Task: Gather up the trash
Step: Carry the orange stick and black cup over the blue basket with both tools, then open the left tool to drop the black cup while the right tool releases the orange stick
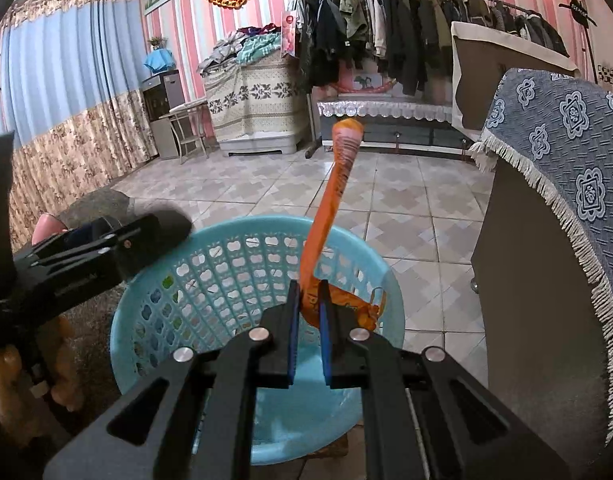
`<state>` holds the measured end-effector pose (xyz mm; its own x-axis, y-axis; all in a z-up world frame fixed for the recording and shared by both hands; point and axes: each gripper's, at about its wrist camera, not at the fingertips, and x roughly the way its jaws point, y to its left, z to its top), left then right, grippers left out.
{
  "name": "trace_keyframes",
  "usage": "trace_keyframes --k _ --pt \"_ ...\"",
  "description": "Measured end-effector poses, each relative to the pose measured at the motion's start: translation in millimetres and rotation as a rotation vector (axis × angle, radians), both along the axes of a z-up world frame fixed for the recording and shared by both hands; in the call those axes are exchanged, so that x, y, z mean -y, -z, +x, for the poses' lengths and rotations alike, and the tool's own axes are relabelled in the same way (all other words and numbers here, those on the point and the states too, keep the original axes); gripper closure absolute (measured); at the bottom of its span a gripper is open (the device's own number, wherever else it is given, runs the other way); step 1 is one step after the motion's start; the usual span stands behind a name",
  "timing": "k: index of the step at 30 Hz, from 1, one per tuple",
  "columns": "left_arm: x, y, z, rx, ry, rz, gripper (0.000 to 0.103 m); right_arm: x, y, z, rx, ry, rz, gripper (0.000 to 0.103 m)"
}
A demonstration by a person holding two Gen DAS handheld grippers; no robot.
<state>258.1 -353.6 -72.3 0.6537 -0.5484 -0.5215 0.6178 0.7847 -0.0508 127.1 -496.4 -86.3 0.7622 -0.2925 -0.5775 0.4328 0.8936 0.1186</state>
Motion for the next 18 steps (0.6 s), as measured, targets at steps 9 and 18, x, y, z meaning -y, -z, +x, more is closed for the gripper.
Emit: trace_keyframes --k 9,18 --pt "-30.8 -14.0 6.1 0.038 -0.103 -0.004 0.006 -7.2 6.5 8.9 -0.011 -0.015 -0.003 0.094" --pt "-76.2 -21.8 13.8 0.041 -0.188 -0.011 0.006 -23.2 10.4 32.6 -0.028 -0.031 -0.025 0.093"
